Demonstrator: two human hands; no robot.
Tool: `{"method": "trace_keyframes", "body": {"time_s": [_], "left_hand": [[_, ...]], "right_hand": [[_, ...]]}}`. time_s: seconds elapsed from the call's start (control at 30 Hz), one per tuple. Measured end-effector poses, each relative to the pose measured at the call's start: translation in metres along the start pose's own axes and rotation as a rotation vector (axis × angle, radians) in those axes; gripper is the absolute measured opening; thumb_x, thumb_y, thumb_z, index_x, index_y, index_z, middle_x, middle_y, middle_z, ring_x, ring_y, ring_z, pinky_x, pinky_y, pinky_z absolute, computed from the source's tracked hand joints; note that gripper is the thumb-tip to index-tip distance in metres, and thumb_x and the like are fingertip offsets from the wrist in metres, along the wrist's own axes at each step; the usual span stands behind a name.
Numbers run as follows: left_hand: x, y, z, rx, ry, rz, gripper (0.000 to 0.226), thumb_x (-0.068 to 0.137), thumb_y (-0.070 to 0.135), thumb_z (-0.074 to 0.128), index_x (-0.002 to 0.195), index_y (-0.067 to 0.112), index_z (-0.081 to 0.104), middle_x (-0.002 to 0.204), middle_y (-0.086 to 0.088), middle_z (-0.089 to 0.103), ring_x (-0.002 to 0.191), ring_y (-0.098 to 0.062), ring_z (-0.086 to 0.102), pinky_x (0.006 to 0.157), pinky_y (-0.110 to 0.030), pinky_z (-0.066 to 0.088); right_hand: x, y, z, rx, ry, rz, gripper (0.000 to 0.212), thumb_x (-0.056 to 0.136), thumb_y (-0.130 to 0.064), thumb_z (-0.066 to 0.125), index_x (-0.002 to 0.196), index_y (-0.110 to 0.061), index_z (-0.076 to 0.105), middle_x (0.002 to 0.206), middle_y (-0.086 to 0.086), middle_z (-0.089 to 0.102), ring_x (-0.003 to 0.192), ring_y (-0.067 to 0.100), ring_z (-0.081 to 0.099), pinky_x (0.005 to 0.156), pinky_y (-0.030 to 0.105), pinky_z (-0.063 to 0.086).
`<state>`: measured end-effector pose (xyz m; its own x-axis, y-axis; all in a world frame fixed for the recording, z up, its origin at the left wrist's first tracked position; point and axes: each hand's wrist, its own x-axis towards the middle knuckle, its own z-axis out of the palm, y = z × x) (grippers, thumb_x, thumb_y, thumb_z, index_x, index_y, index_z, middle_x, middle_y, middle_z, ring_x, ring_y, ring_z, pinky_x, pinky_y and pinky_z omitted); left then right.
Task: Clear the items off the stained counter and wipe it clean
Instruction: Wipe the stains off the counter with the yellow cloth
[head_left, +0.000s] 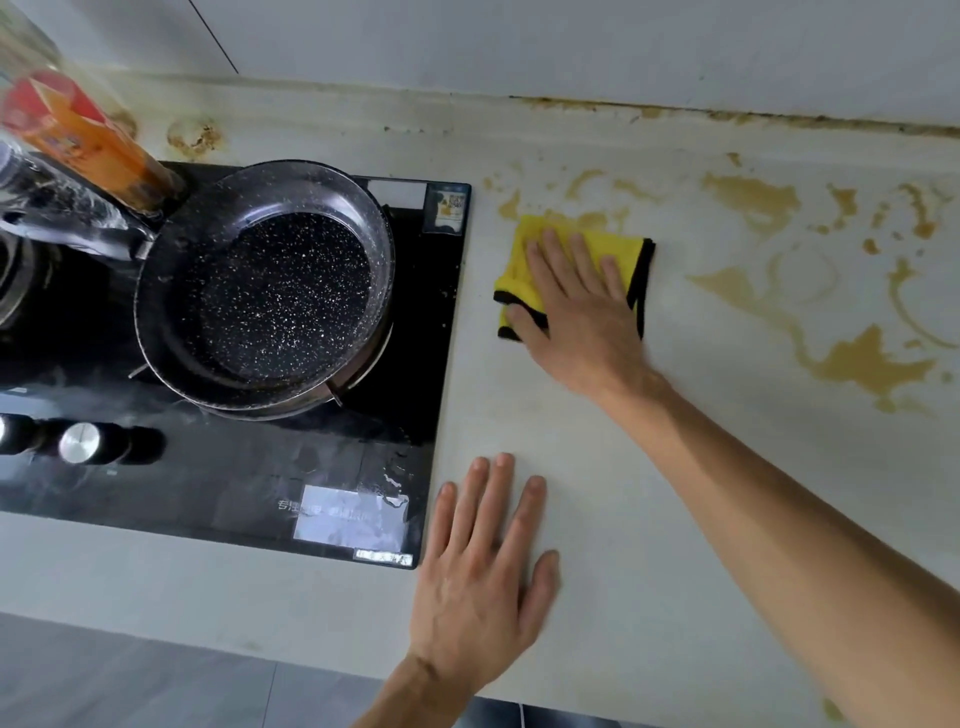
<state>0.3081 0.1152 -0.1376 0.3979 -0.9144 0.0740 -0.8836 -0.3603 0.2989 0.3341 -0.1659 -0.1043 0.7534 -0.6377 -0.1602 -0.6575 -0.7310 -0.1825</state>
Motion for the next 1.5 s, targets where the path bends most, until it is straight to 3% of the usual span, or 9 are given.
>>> {"method": "trace_keyframes", "body": {"time_s": [0.13, 0.23, 0.4, 0.57, 0.73, 0.87, 1.03, 1.23, 1.5], "left_hand": [[0.001, 0.001, 0.000, -0.003, 0.008, -0.009, 0.069, 0.101, 0.050, 0.050, 0.164, 0.023, 0.039, 0.176, -0.008, 0.022, 0.163, -0.032, 0.021, 0.130, -0.056, 0.021], [0.001, 0.001, -0.001, -0.008, 0.012, -0.011, 0.069, 0.100, 0.051, 0.052, 0.163, 0.024, 0.040, 0.176, -0.006, 0.022, 0.163, -0.030, 0.022, 0.130, -0.053, 0.021], [0.000, -0.001, 0.001, 0.000, 0.001, -0.013, 0.070, 0.101, 0.053, 0.052, 0.164, 0.025, 0.038, 0.176, -0.006, 0.021, 0.164, -0.029, 0.020, 0.132, -0.050, 0.014], [0.000, -0.001, 0.001, 0.000, -0.008, -0.017, 0.071, 0.101, 0.052, 0.052, 0.165, 0.026, 0.036, 0.177, -0.006, 0.019, 0.164, -0.030, 0.018, 0.133, -0.050, 0.012], [0.001, -0.001, 0.001, -0.024, -0.003, -0.022, 0.072, 0.100, 0.052, 0.052, 0.165, 0.027, 0.037, 0.176, -0.004, 0.022, 0.163, -0.029, 0.022, 0.132, -0.050, 0.015], [0.002, 0.000, -0.003, -0.028, -0.009, -0.021, 0.068, 0.098, 0.052, 0.054, 0.160, 0.027, 0.045, 0.175, -0.003, 0.026, 0.162, -0.027, 0.025, 0.132, -0.046, 0.016], [0.050, 0.000, -0.020, -0.050, 0.006, -0.050, 0.051, 0.103, 0.046, 0.048, 0.151, 0.028, 0.049, 0.164, -0.001, 0.038, 0.149, -0.029, 0.038, 0.113, -0.043, 0.031], [0.142, -0.009, -0.025, 0.027, 0.013, -0.009, 0.048, 0.101, 0.036, 0.050, 0.145, 0.018, 0.054, 0.159, -0.010, 0.042, 0.149, -0.035, 0.037, 0.118, -0.050, 0.032], [0.142, -0.018, -0.005, 0.032, 0.002, -0.061, 0.063, 0.104, 0.047, 0.046, 0.158, 0.015, 0.045, 0.170, -0.006, 0.036, 0.161, -0.027, 0.026, 0.129, -0.054, 0.023]], "right_hand": [[-0.049, -0.027, 0.014, -0.021, 0.018, -0.154, 0.074, 0.103, -0.059, 0.029, 0.167, -0.024, 0.018, 0.176, -0.003, 0.009, 0.163, 0.024, 0.003, 0.131, 0.049, 0.002], [-0.018, -0.038, 0.009, 0.000, -0.020, -0.200, 0.074, 0.104, -0.060, 0.032, 0.168, -0.027, 0.015, 0.176, -0.007, 0.006, 0.163, 0.020, 0.001, 0.131, 0.047, 0.002], [0.040, 0.001, -0.004, -0.018, -0.015, -0.079, 0.076, 0.104, -0.063, 0.028, 0.168, -0.027, 0.009, 0.176, -0.007, 0.001, 0.163, 0.019, -0.002, 0.131, 0.046, 0.000], [0.003, 0.045, -0.006, -0.066, 0.077, 0.101, 0.076, 0.105, -0.062, 0.028, 0.168, -0.021, 0.013, 0.176, 0.001, 0.008, 0.162, 0.026, 0.007, 0.130, 0.051, 0.007], [-0.051, 0.048, 0.005, -0.083, 0.066, -0.024, 0.078, 0.103, -0.062, 0.028, 0.167, -0.019, 0.020, 0.175, 0.001, 0.014, 0.162, 0.026, 0.010, 0.130, 0.049, 0.010], [-0.007, 0.067, -0.007, -0.077, 0.050, 0.033, 0.080, 0.102, -0.066, 0.024, 0.168, -0.022, 0.011, 0.176, -0.003, 0.006, 0.163, 0.022, 0.003, 0.131, 0.047, 0.005], [0.002, 0.067, -0.008, -0.081, 0.048, 0.114, 0.079, 0.104, -0.065, 0.019, 0.168, -0.021, 0.006, 0.176, 0.000, 0.001, 0.163, 0.025, 0.000, 0.131, 0.049, 0.004], [-0.039, 0.051, 0.002, -0.083, 0.032, 0.005, 0.078, 0.102, -0.062, 0.021, 0.168, -0.021, 0.013, 0.176, -0.002, 0.006, 0.163, 0.023, 0.002, 0.131, 0.048, 0.005], [0.070, 0.014, -0.007, -0.071, 0.005, -0.272, 0.070, 0.107, -0.057, 0.019, 0.168, -0.025, 0.007, 0.176, -0.006, 0.001, 0.163, 0.019, -0.003, 0.131, 0.047, 0.002]]}}
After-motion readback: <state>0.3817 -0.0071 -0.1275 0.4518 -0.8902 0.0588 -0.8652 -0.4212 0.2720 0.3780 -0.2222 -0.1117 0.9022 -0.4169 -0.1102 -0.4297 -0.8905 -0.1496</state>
